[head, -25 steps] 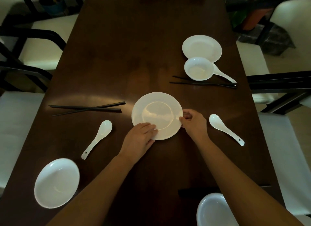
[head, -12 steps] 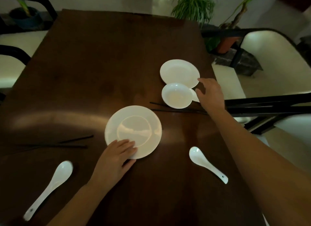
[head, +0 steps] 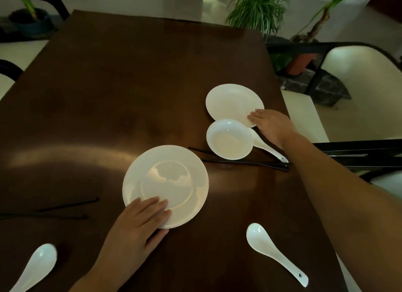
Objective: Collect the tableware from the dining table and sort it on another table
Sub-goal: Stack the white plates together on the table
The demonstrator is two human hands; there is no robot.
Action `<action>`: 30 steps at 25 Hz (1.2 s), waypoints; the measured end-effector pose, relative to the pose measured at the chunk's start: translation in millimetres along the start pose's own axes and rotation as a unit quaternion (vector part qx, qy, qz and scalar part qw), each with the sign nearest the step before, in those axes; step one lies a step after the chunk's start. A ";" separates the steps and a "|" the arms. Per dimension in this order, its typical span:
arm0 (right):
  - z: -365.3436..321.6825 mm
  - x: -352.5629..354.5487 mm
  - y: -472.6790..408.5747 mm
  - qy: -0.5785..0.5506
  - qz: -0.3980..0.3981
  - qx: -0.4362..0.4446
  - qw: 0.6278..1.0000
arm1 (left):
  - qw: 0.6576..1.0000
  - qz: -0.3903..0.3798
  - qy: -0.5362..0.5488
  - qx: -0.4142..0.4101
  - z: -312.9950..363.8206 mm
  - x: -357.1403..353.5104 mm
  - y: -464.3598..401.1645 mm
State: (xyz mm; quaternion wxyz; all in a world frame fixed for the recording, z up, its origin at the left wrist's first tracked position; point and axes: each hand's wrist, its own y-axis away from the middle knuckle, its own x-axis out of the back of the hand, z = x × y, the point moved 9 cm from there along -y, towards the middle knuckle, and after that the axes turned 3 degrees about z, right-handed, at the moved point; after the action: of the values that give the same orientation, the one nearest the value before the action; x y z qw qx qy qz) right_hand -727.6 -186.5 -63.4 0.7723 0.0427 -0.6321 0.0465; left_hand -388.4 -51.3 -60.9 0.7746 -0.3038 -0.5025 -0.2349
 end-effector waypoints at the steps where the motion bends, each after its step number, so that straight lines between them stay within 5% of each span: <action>1: -2.1 -2.9 -0.4 0.007 -0.004 0.007 1.000 | 1.000 0.001 0.003 0.000 -1.2 -1.6 0.9; 9: 1.0 66.1 -7.9 0.006 0.130 0.001 0.991 | 0.998 -0.043 0.042 0.025 -1.3 6.8 4.6; 12: -23.4 105.2 -7.9 -0.009 0.189 0.041 0.981 | 0.970 0.024 0.156 0.184 -20.8 35.3 -4.4; 14: -46.6 131.3 4.1 -0.024 0.258 0.083 0.962 | 0.854 0.079 0.367 0.360 -45.7 43.1 -19.2; 16: -72.3 158.6 22.2 -0.039 0.345 0.124 0.930 | 0.656 0.062 0.596 0.459 -57.2 32.5 -44.3; 17: -84.3 168.7 31.4 -0.054 0.377 0.140 0.914 | 0.584 0.039 0.658 0.475 -57.6 33.5 -60.3; 19: -110.5 176.3 49.4 -0.070 0.401 0.172 0.897 | 0.510 0.032 0.714 0.479 -60.0 46.4 -87.0; 24: -155.3 166.3 80.8 -0.086 0.345 0.219 0.909 | 0.540 0.087 0.667 0.506 -76.5 51.2 -79.1; 27: -147.8 152.9 77.5 -0.266 0.289 0.035 0.919 | 0.509 0.099 0.688 0.508 -75.0 38.8 -60.3; 28: -138.4 137.4 77.9 -0.385 0.242 -0.075 0.887 | 0.508 0.107 0.686 0.511 -76.7 38.7 -55.8; 30: -136.8 98.6 85.6 -0.605 0.148 -0.247 0.742 | 0.526 0.110 0.669 0.514 -81.5 40.4 -47.2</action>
State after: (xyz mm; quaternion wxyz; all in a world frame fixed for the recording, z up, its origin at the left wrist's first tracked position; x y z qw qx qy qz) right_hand -586.0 -82.8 6.8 0.1946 -0.2249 -0.9542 -0.0331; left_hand -352.6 -144.5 -37.9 0.9253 0.3405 0.1664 0.0168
